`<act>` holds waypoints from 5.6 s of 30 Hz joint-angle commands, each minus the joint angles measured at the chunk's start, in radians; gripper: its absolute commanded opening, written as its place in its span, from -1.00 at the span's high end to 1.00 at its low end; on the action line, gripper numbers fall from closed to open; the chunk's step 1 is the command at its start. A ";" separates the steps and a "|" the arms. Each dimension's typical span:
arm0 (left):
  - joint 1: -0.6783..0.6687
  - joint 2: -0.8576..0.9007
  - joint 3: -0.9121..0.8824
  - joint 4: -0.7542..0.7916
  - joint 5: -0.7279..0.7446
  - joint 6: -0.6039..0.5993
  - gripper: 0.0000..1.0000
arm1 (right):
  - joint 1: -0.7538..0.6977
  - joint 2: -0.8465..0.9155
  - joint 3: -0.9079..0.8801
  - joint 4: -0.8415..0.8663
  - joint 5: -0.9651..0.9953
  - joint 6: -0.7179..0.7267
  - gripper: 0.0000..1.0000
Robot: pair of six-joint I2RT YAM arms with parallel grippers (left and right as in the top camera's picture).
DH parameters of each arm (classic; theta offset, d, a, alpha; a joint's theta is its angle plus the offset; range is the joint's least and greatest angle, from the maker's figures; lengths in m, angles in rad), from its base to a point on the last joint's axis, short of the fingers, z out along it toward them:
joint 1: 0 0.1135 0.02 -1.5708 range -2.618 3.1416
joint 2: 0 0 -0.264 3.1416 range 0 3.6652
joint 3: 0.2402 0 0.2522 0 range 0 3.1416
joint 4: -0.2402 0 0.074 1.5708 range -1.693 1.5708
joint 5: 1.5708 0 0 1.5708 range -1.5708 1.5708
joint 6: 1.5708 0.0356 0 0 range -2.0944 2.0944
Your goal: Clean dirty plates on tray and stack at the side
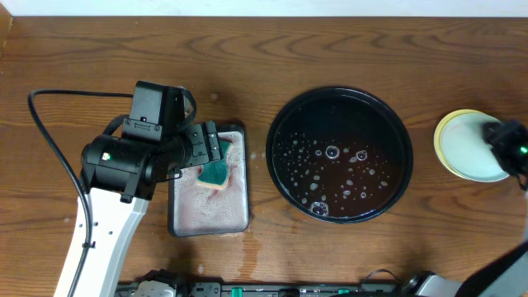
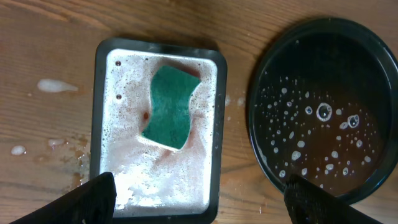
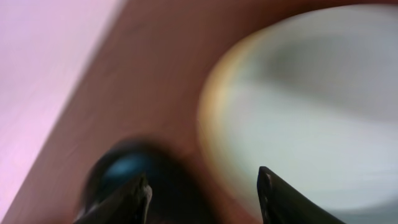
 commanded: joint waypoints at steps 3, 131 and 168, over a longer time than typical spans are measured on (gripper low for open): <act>0.005 -0.001 0.004 -0.002 0.010 0.006 -0.73 | 0.267 -0.236 0.014 -0.109 -0.147 -0.098 -0.07; 0.159 -1.223 -1.357 1.056 -0.186 0.074 -0.73 | 0.759 -1.415 -0.995 0.414 0.361 -0.354 -0.99; 0.158 -1.220 -1.357 1.056 -0.186 0.074 -0.74 | 0.759 -1.415 -0.995 0.414 0.361 -0.354 -0.98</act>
